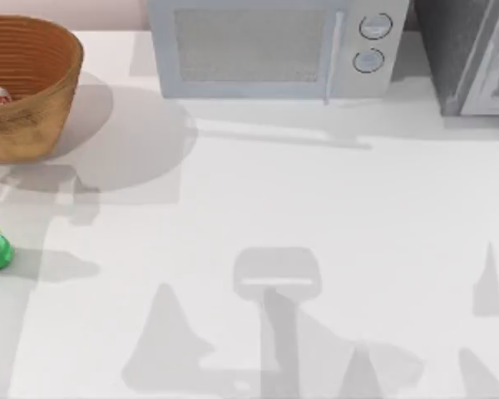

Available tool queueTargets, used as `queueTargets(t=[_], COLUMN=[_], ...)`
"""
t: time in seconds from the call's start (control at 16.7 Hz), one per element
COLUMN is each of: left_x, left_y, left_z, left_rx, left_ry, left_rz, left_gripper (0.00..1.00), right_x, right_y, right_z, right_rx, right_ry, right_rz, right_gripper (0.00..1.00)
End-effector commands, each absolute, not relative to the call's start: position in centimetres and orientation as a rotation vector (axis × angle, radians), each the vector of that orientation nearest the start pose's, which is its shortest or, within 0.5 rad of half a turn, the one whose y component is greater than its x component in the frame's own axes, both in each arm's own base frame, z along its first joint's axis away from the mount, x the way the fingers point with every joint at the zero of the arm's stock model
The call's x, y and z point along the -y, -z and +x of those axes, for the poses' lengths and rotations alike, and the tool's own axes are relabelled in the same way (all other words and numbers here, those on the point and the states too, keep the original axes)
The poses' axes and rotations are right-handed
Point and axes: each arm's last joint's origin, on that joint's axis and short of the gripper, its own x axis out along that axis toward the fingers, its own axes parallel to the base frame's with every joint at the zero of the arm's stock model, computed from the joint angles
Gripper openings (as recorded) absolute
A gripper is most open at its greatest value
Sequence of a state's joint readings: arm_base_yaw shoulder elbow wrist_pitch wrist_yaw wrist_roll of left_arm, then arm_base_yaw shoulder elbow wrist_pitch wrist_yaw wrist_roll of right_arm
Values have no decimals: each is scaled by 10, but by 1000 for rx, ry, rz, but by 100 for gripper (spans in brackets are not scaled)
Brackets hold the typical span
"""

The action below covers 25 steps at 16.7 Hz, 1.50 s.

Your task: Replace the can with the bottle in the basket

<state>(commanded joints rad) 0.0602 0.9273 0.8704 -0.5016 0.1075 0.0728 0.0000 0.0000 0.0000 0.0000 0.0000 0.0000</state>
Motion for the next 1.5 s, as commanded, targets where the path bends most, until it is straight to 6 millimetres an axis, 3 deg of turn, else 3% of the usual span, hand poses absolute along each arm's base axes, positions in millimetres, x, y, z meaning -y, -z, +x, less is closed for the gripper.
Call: queueTargets(t=[0.18,0.36,0.6,0.78,0.96,1.14,1.5], left_x=[-20,-34,-58,-76,-90,-99,-101], left_y=[-325,-324,-292,-253,-217,-192,-186], left_z=[260,328,409,453,480,492,494], left_rx=[-729,-898,-1098,-1220,-1309,-1362,-1373], left_ry=[87,111,140,159,172,181,182], left_rz=[2,-27,-81,-125,-164,-190,-196], left_gripper=[100,100,100,100,100,100,100], right_x=[1,1,1,1,1,1,1], right_y=[-160,-160,-160,-160,-160,-160,-160], right_z=[106,106,106,106,106,106,106], right_rx=[0,0,0,0,0,0,0], right_ry=[0,0,0,0,0,0,0], right_rz=[0,0,0,0,0,0,0], right_gripper=[100,100,100,100,100,100,100])
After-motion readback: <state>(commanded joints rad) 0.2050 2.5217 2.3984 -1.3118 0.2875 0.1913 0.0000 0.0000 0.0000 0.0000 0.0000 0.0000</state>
